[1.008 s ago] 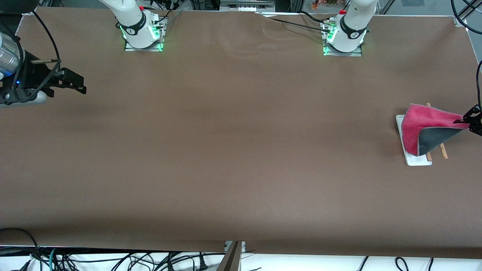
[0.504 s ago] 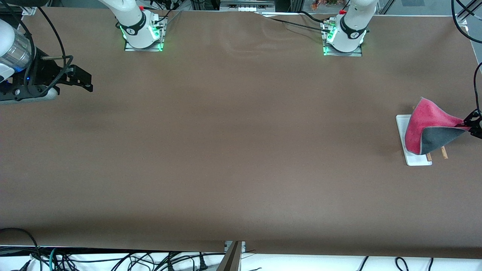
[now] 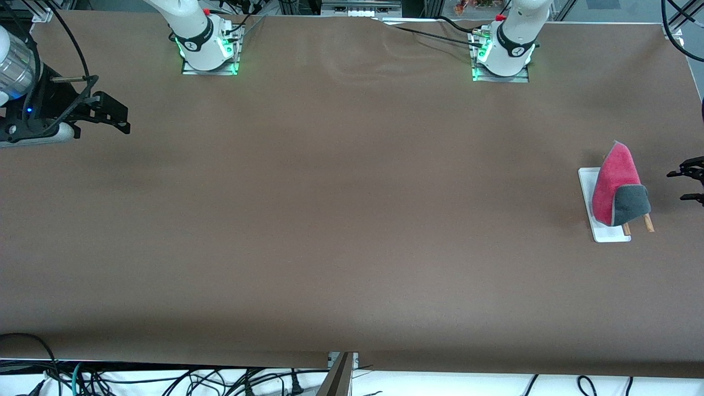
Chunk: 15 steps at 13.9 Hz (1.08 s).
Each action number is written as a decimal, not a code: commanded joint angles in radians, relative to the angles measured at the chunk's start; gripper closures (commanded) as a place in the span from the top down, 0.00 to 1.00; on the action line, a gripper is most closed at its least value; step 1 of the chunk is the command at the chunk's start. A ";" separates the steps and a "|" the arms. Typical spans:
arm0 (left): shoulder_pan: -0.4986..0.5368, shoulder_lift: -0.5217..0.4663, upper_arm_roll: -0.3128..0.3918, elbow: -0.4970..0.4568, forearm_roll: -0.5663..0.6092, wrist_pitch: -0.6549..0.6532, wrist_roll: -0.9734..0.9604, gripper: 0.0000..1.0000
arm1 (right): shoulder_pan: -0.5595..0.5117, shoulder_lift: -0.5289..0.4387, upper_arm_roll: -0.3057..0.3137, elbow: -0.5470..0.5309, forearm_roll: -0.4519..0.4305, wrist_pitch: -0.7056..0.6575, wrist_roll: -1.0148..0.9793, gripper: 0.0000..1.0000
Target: Pass towel and hang on rack
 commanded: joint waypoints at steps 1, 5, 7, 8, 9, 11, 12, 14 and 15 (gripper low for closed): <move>-0.007 -0.029 -0.017 0.069 0.019 -0.059 0.009 1.00 | 0.002 0.000 0.006 0.015 -0.016 -0.015 0.015 1.00; -0.123 -0.155 -0.019 0.111 0.021 -0.238 -0.093 1.00 | 0.002 0.000 0.006 0.015 -0.018 -0.020 0.017 1.00; -0.189 -0.221 -0.020 0.111 0.017 -0.313 -0.232 1.00 | 0.002 0.000 0.007 0.015 -0.018 -0.022 0.017 1.00; -0.227 -0.247 -0.020 0.111 0.016 -0.336 -0.306 1.00 | 0.003 0.000 0.009 0.015 -0.018 -0.022 0.017 1.00; -0.272 -0.268 -0.020 0.111 0.008 -0.355 -0.381 1.00 | 0.003 0.000 0.009 0.015 -0.018 -0.022 0.017 1.00; -0.343 -0.292 -0.046 0.111 0.007 -0.390 -0.525 1.00 | 0.003 0.000 0.007 0.015 -0.016 -0.022 0.017 1.00; -0.355 -0.302 -0.086 0.109 0.005 -0.404 -0.606 1.00 | 0.003 0.000 0.007 0.015 -0.016 -0.022 0.017 1.00; -0.355 -0.328 -0.192 0.108 0.007 -0.421 -0.793 1.00 | 0.003 0.000 0.009 0.015 -0.016 -0.022 0.017 1.00; -0.357 -0.336 -0.239 0.106 0.008 -0.439 -0.896 1.00 | 0.003 0.000 0.009 0.015 -0.016 -0.022 0.017 1.00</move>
